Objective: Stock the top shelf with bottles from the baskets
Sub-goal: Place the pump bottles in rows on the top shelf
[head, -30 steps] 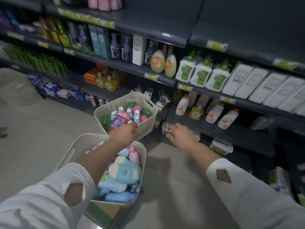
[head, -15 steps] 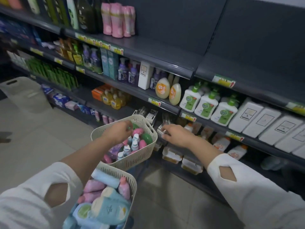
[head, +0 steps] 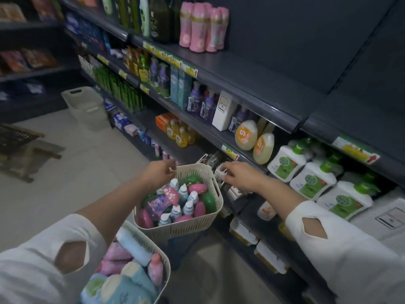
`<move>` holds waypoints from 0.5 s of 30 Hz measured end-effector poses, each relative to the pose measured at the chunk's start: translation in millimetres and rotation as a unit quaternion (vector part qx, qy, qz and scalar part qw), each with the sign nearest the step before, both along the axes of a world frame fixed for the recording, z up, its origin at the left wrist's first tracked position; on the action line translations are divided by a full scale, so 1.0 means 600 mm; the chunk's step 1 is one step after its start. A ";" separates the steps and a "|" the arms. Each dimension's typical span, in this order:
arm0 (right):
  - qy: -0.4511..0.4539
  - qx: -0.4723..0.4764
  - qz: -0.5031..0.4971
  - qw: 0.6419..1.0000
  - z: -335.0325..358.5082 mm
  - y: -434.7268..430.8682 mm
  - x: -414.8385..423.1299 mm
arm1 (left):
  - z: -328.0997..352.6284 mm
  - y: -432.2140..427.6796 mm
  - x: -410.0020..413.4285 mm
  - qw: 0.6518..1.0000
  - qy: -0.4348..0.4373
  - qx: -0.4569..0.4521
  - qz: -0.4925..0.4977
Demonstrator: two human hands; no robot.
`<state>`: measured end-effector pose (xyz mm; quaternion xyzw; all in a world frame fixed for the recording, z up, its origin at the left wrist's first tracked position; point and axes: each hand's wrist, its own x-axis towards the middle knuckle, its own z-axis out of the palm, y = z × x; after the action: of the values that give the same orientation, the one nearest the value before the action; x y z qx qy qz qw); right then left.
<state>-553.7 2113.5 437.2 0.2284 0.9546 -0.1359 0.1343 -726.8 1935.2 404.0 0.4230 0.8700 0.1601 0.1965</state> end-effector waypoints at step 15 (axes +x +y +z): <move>-0.022 -0.039 0.165 0.985 -0.079 0.028 -0.155 | -0.050 -0.114 0.016 0.974 -0.020 -0.041 0.220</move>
<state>-647.0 2130.6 390.1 0.0656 0.9701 -0.1436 0.1844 -717.0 1866.6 374.0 0.2095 0.9434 0.1724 0.1908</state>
